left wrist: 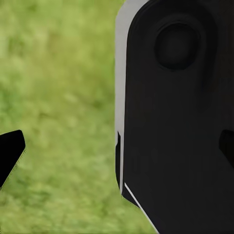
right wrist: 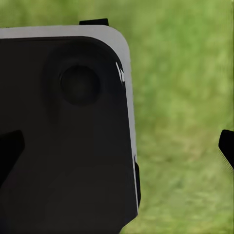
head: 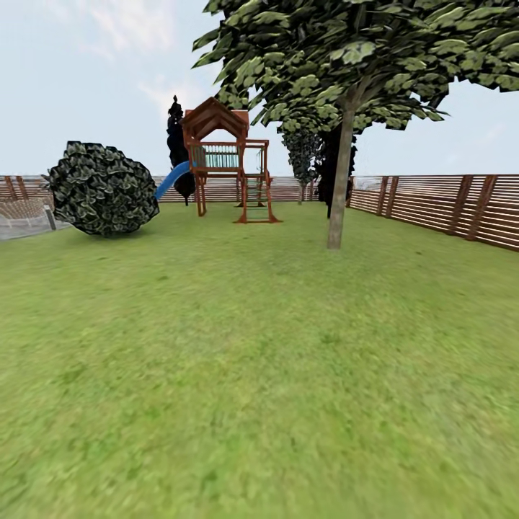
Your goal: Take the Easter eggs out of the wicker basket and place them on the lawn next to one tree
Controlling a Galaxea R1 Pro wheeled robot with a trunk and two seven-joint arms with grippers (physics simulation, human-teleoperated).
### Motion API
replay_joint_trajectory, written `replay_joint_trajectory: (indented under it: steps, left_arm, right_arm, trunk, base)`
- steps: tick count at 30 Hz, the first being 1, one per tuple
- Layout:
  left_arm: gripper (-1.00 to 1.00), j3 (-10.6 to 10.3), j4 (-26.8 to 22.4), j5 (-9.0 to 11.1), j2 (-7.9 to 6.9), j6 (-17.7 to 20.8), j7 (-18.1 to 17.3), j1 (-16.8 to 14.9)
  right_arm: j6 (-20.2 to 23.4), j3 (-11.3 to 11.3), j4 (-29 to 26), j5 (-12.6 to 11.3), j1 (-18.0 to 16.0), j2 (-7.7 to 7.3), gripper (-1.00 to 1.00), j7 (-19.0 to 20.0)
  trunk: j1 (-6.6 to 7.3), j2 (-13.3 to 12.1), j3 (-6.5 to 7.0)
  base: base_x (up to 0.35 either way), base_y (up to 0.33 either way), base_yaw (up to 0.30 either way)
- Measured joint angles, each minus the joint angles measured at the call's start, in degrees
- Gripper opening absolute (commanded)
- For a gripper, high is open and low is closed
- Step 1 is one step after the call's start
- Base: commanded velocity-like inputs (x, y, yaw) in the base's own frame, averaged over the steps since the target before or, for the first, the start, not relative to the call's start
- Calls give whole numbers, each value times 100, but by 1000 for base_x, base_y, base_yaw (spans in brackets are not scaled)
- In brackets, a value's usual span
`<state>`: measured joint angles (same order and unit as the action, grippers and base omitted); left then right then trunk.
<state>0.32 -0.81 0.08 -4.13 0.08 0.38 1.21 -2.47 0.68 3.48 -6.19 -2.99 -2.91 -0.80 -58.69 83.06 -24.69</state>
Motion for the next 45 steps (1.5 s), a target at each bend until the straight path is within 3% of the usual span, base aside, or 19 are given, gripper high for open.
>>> replay_joint_trajectory:
  steps: [45]
  left_arm:
    - [100,0,2,0,0,0,-4,0]
  right_arm:
    - [0,0,1,0,0,0,100,0]
  trunk:
    - [0,0,0]
  base:
    - [325,0,0]
